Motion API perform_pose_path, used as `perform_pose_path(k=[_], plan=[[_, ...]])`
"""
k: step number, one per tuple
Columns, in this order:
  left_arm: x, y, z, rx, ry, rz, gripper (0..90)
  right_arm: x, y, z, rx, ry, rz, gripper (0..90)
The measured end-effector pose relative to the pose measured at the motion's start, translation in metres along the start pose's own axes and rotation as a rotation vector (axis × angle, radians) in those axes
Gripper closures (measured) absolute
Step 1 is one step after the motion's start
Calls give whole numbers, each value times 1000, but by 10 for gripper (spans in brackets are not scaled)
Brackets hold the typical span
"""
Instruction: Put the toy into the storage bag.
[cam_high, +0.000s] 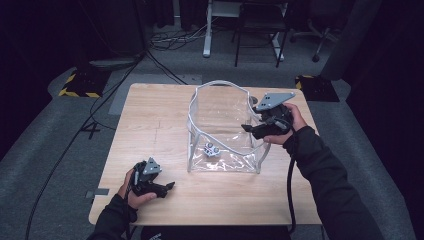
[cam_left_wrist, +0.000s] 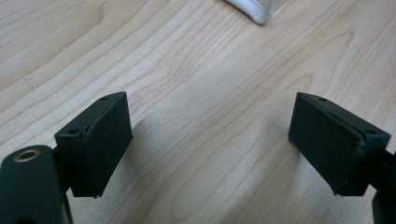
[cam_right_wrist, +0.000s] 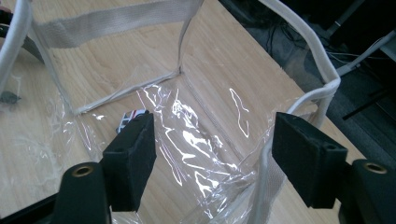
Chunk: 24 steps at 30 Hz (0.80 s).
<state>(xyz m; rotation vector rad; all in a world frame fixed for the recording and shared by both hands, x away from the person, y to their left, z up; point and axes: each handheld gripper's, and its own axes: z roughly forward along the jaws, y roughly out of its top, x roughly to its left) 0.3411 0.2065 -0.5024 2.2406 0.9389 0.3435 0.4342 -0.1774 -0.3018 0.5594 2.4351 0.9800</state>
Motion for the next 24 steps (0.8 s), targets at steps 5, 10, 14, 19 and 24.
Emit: perform_pose_path(k=[5,10,14,19,24], plan=[[0,0,0,0,0,0,136,1,1,0,-12,-51,14,228],[0,0,0,1,-1,0,136,-1,0,-3,-39,-82,34,214],[0,0,0,1,-1,0,136,-3,-1,-5,-46,-99,35,205],[0,0,0,1,-1,0,136,-4,-2,-9,-64,-115,56,211],[0,0,0,1,-1,0,136,-9,-5,-12,-71,-132,60,213]])
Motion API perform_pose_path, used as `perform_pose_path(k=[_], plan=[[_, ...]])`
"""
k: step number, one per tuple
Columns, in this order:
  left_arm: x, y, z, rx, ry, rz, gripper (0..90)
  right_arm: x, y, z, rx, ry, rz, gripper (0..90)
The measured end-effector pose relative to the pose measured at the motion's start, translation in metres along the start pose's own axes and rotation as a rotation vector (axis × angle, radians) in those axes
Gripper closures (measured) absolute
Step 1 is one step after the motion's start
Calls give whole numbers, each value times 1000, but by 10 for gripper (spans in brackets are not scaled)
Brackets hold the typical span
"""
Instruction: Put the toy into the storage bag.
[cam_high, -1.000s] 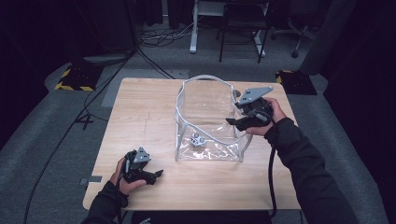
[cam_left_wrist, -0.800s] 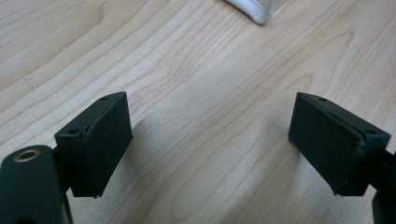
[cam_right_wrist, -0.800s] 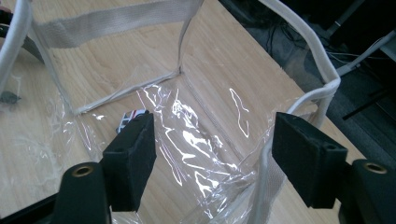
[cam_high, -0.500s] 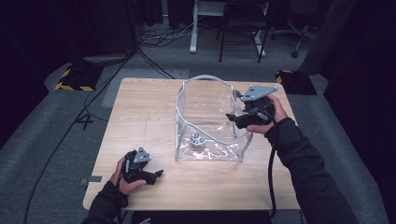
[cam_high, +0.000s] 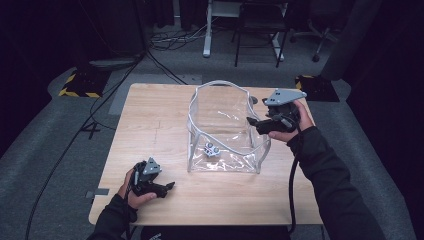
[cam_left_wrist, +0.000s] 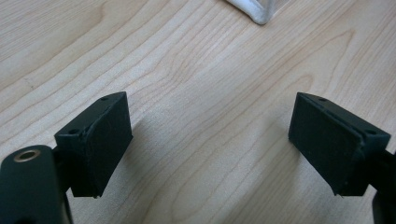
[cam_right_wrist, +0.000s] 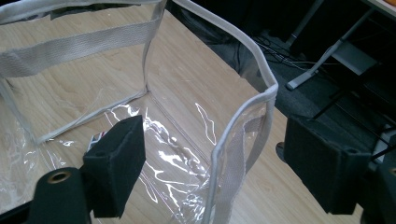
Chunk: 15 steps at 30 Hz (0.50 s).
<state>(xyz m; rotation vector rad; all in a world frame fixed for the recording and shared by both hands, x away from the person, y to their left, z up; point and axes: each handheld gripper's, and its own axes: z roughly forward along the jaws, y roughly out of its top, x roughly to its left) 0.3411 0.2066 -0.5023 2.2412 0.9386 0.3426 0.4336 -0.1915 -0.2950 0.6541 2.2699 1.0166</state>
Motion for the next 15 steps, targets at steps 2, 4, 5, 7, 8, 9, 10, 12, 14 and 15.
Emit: perform_pose_path(k=[2,4,5,7,8,9,10,12,14,15], plan=[[0,0,0,0,0,0,136,-1,-1,-1,10,-3,12,212],[0,0,0,0,0,0,137,-2,-2,-1,3,-3,31,213],[0,0,0,0,0,0,137,-4,-3,-1,2,-6,30,213],[0,0,0,0,0,0,136,-5,-3,-2,-5,-6,26,214],[0,0,0,0,0,0,137,-6,-4,-2,-9,-7,32,214],[0,0,0,0,0,0,137,-6,-4,-3,-11,-9,37,214],[0,0,0,0,0,0,137,-7,-4,-3,-12,-10,33,214],[0,0,0,0,0,0,137,-7,-5,-4,-9,-14,47,215],[0,0,0,0,0,0,137,-10,-6,-5,-16,-13,42,218],[0,0,0,0,0,0,137,-11,-7,-5,-18,-17,43,221]])
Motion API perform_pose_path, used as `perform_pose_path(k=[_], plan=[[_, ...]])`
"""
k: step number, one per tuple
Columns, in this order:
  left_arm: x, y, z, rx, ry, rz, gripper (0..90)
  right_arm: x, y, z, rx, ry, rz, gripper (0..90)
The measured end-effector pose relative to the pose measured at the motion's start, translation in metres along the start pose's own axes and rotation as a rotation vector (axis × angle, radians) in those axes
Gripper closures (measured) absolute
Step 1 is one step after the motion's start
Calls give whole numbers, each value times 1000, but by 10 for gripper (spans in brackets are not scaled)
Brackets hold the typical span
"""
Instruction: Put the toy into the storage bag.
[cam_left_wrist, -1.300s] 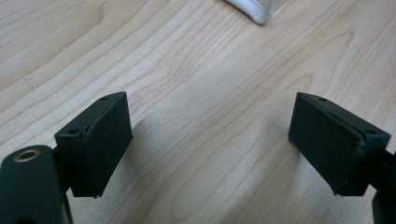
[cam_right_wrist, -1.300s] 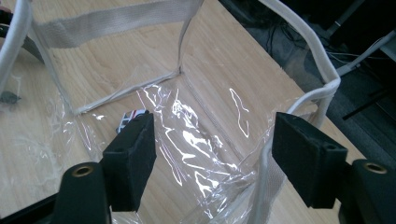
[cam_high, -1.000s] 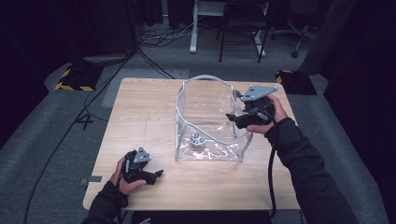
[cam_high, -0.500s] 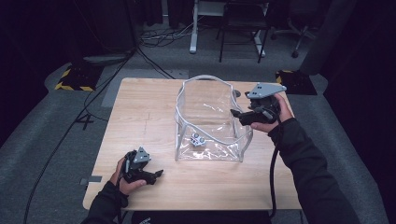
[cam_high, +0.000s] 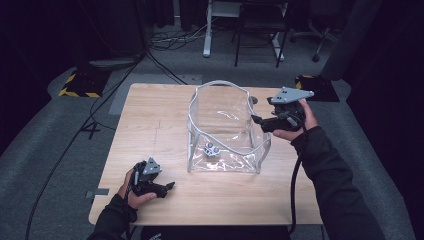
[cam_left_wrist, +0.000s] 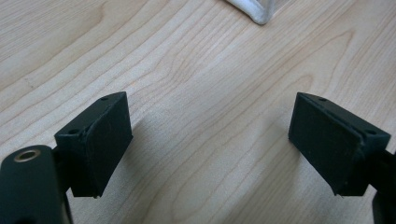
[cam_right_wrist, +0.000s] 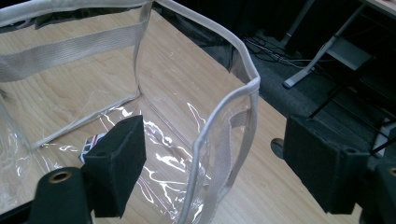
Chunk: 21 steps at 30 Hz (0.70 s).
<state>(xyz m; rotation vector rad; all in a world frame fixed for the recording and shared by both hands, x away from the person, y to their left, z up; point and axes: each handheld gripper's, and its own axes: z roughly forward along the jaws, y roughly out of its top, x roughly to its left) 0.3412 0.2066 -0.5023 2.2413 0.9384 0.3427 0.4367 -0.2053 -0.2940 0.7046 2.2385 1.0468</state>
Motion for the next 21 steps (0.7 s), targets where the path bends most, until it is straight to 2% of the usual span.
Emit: perform_pose_path(k=[2,9,21], plan=[[0,0,0,0,0,0,137,-1,-1,-1,-1,-4,18,221],[0,0,0,0,0,0,136,-9,-6,-4,3,-27,33,220],[0,0,0,0,0,0,137,-19,-16,-8,21,-68,43,221]])
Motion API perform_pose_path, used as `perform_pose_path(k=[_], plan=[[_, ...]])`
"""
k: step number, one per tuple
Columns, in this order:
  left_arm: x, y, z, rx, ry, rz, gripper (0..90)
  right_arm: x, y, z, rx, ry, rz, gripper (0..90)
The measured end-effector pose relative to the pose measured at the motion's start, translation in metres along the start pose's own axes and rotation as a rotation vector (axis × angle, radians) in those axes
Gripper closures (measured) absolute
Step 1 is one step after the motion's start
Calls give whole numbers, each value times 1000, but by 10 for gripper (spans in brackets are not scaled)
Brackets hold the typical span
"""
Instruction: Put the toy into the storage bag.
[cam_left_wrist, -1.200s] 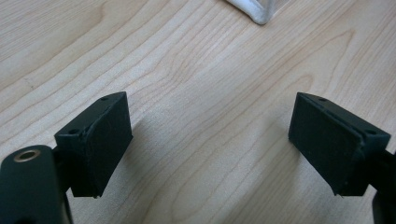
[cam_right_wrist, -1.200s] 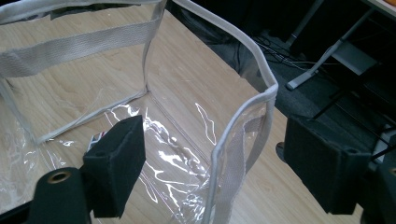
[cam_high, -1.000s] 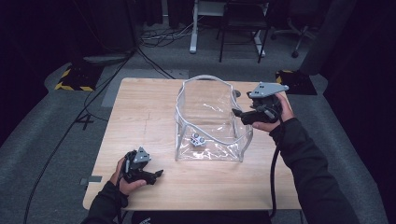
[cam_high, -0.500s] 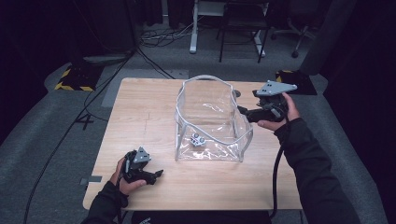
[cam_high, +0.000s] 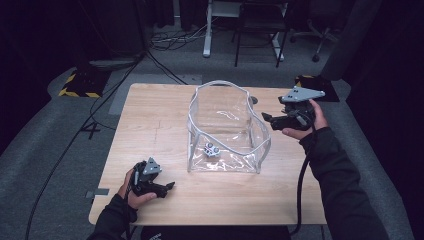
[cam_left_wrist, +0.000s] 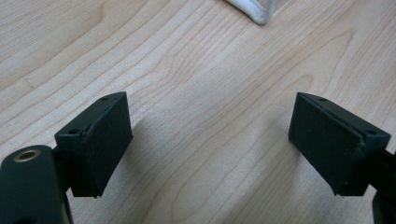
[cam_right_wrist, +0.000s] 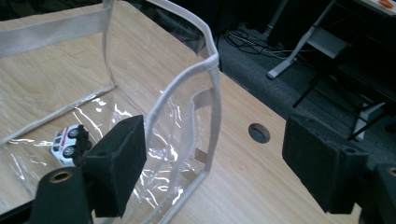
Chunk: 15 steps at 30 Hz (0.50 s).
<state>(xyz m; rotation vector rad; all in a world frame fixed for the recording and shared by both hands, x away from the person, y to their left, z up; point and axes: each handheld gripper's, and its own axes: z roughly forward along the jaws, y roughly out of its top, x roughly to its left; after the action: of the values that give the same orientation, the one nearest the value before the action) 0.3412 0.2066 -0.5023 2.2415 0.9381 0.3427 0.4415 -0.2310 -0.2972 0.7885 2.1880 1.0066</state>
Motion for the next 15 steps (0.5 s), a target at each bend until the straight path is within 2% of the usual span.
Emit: perform_pose_path(k=[2,3,9,14,15], plan=[[0,0,0,0,0,0,137,-1,-2,0,3,2,17,221],[0,0,0,-1,0,0,137,-3,-3,0,1,-4,2,222],[0,0,0,0,0,0,136,-6,-8,0,13,-12,27,221],[0,0,0,0,0,0,136,-8,-12,1,16,-16,14,221],[0,0,0,-1,0,0,137,-7,-13,1,20,-19,25,221]])
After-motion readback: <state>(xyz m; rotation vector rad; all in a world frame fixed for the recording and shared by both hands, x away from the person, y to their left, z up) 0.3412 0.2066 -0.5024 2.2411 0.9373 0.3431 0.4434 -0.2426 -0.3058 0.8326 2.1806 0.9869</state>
